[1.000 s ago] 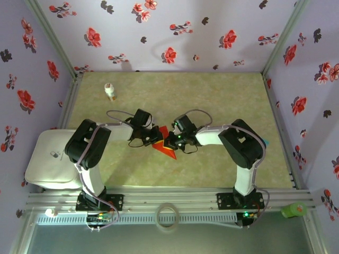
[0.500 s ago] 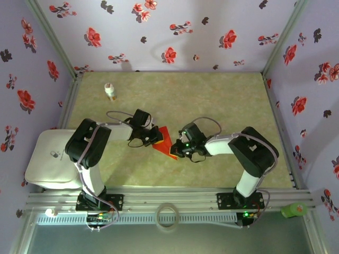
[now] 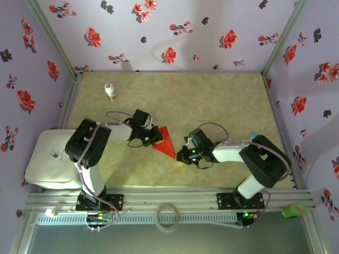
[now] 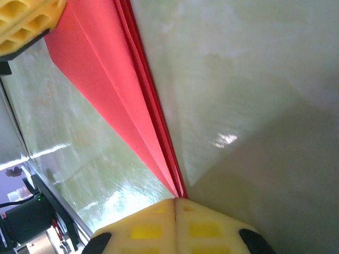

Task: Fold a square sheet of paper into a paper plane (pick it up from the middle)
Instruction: Fourth fold the wing at the center of the table.

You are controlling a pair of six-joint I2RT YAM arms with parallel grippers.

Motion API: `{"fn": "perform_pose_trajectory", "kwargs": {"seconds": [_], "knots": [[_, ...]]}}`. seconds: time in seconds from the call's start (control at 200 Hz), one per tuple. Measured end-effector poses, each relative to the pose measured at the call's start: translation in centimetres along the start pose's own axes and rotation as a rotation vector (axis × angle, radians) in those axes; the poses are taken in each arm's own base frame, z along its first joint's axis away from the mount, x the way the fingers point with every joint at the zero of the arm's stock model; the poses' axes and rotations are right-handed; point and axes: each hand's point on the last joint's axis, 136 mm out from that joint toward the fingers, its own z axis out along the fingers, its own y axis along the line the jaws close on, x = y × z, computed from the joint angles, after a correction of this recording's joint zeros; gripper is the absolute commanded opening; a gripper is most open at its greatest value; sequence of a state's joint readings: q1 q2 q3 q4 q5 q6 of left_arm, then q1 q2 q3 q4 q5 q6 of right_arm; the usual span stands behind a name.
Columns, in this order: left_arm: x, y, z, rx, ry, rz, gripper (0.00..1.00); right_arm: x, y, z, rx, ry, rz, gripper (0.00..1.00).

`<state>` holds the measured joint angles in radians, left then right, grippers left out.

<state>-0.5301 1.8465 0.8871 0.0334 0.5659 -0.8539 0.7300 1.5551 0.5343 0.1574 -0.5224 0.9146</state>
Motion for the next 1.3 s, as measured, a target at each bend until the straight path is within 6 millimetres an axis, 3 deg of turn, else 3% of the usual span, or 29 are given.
{"fn": "perform_pose_trajectory", "kwargs": {"seconds": [0.055, 0.325, 0.735, 1.3], "knots": [[-0.1, 0.0, 0.0, 0.001, -0.002, -0.003, 0.03, 0.0, 0.0, -0.4, 0.008, -0.012, 0.015, 0.18], [-0.3, 0.1, 0.0, 0.013, -0.016, -0.023, 0.03, -1.1, 0.8, -1.4, 0.001, -0.087, 0.092, 0.28], [-0.3, 0.1, 0.0, 0.018, -0.017, -0.034, 0.03, -1.1, -0.2, -0.6, 0.032, -0.082, 0.187, 0.28], [-0.4, 0.1, -0.1, 0.018, -0.017, -0.040, 0.03, -1.4, 0.2, -0.3, 0.019, -0.079, 0.209, 0.26]]}}
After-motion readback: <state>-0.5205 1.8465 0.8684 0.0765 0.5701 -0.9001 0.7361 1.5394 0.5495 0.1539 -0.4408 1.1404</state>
